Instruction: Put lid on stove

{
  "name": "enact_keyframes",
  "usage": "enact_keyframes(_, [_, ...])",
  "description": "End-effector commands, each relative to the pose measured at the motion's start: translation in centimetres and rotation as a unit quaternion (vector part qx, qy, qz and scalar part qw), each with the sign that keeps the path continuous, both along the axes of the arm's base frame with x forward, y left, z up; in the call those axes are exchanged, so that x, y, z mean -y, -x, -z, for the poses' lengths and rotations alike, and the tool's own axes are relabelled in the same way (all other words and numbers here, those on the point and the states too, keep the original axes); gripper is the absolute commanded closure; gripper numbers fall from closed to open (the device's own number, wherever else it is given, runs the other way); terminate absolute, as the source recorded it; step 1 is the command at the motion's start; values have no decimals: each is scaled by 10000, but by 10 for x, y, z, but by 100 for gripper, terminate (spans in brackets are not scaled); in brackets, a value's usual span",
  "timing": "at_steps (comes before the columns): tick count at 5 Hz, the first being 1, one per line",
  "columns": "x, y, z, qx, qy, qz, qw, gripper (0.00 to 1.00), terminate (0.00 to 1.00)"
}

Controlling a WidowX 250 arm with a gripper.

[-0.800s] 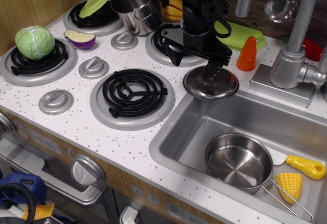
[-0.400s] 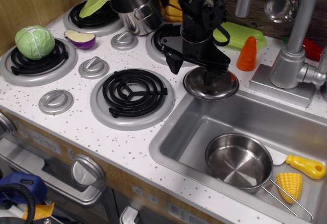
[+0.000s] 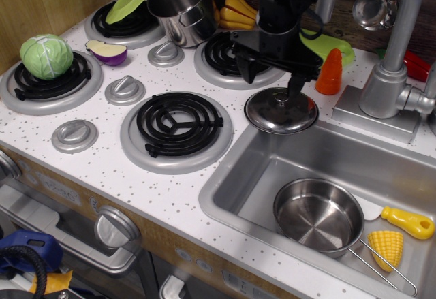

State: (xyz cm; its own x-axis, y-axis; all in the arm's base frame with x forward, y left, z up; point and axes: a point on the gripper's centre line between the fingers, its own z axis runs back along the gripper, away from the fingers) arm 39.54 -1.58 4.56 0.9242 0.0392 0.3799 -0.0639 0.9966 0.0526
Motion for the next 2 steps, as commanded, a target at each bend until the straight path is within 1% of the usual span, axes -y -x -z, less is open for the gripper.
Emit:
enact_keyframes(1, [5,-14,-12,207,75,87,9997,0,0])
enact_keyframes(2, [2,-16,-6,254,144,168,9994,0,0])
